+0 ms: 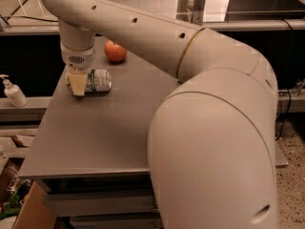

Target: Place 7up can upright

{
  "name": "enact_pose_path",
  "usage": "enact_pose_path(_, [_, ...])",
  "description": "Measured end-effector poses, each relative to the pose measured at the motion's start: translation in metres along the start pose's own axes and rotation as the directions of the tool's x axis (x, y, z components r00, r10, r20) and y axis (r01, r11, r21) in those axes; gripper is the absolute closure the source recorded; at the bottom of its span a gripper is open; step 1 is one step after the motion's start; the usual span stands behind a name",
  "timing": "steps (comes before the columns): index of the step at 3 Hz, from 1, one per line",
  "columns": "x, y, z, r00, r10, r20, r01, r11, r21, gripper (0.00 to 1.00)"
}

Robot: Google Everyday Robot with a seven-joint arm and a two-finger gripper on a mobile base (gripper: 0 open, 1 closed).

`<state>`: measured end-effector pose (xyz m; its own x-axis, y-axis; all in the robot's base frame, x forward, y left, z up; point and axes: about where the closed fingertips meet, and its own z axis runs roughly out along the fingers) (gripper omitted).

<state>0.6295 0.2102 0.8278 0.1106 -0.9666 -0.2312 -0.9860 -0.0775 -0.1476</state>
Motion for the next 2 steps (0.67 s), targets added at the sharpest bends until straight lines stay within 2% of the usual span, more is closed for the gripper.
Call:
enact_pose_path(1, [0.001, -0.003, -0.015, 0.998, 0.029, 0.050, -0.029, 0.9996, 0.007, 0.87])
enact_pose_path(2, [0.008, -0.001, -0.040, 0.978, 0.075, 0.196, -0.077, 0.9970, 0.003, 1.00])
